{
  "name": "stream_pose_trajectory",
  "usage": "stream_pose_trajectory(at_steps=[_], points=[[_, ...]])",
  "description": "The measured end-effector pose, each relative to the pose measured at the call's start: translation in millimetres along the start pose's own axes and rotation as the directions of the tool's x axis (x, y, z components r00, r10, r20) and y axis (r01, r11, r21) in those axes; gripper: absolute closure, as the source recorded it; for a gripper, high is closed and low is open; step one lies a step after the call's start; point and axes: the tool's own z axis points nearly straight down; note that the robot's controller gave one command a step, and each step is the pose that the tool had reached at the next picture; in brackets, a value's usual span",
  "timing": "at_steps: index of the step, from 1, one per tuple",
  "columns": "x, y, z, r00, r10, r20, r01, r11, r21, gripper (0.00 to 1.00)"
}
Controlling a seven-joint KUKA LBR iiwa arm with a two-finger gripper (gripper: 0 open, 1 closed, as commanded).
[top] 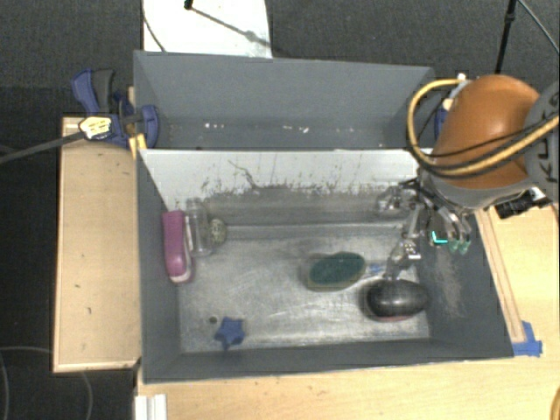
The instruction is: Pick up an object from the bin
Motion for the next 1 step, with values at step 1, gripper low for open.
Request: stream_pose_trajectory(at_steps=[1], points=[[2.7,57.0,118.0,0.985,-0.174,0.012,0.174,0.985,0.002,0.0]])
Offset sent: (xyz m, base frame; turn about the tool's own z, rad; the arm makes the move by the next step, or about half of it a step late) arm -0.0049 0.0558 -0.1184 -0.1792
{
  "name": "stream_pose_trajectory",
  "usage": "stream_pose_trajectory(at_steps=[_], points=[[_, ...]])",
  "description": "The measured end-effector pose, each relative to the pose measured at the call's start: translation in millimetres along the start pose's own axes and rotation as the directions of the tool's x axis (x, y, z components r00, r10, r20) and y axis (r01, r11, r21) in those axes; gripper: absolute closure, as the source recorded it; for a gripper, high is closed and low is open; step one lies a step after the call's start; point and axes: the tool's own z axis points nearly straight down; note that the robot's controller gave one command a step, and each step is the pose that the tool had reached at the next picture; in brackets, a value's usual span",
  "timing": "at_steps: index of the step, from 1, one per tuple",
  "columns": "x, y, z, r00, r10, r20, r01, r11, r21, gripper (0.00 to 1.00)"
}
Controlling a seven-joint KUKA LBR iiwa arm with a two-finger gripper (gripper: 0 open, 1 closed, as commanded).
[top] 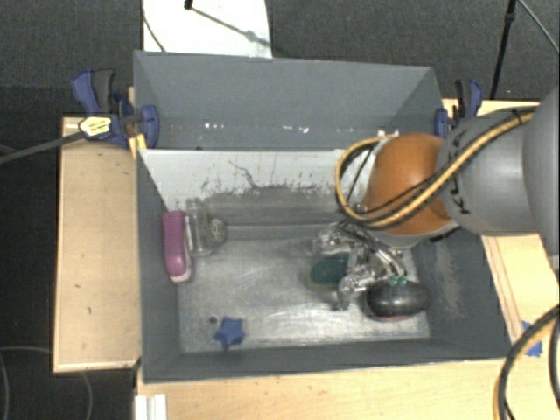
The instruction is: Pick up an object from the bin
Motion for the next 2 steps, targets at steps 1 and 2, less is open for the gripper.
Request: stream_pose_trajectory(at_steps=[1,2], points=[[-1.8,-1.9,-4.2,1.0,0.001,0.006,-0.001,1.0,0.002,1.0],[34.6,-44.7,-188.0,0.977,-0.212,0.001,0.212,0.977,0.003,1.0]])
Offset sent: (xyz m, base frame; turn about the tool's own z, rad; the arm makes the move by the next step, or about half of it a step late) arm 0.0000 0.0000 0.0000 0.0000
